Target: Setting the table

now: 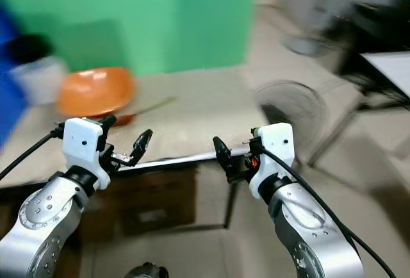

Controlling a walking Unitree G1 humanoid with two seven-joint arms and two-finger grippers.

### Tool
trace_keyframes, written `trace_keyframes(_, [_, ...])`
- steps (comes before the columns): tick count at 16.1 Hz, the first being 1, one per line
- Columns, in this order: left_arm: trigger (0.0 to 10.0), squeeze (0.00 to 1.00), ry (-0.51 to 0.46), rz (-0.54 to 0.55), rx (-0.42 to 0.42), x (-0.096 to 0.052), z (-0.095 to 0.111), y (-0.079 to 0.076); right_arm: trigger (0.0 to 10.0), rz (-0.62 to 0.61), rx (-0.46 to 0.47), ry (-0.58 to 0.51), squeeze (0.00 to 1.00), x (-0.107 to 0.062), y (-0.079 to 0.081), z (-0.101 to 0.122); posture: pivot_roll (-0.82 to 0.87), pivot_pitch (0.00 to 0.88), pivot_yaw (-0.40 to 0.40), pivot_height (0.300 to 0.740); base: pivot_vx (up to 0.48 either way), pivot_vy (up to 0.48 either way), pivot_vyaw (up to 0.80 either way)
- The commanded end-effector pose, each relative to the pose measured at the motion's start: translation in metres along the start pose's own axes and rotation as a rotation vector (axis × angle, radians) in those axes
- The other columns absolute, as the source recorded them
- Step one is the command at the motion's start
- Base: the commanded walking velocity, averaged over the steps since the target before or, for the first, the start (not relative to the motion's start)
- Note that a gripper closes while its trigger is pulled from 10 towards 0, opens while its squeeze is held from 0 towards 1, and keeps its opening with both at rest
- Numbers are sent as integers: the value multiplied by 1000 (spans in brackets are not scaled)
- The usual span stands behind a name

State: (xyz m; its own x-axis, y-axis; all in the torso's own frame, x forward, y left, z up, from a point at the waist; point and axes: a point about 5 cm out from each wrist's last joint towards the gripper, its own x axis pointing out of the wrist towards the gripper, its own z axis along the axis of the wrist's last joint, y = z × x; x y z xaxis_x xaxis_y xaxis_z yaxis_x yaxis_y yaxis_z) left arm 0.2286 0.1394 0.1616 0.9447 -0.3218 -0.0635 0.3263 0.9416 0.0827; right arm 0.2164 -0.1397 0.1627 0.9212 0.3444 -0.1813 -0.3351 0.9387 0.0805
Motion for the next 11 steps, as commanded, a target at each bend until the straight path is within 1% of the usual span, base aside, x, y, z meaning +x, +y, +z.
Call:
trace_keyframes(1, [10000,0,5,9,-3,0,0,3,10000,20,-3,-6,0,2,2,2,90,0,26,740,311,0,800])
trace_keyframes(3, [10000,0,4,7,-4,0,0,2,10000,13,-1,-9,0,1,2,2,89,0,28,740,328,0,800])
trace_keyframes(4, [10000,0,4,4,-6,0,0,2,10000,-16,18,-9,0,1,-2,1,88,0,29,740,349,0,0])
trace_keyframes(5, [10000,0,4,4,-7,0,0,2,10000,-19,20,-9,0,1,-2,1,87,0,29,740,352,0,0])
trace_keyframes(10, [10000,0,3,3,-7,-1,0,3,10000,-20,19,-9,0,2,-2,1,90,0,27,740,372,0,0])
trace_keyframes(11, [10000,0,3,1,-7,-1,0,2,10000,-7,7,-6,0,2,-2,1,90,0,27,740,360,0,0])
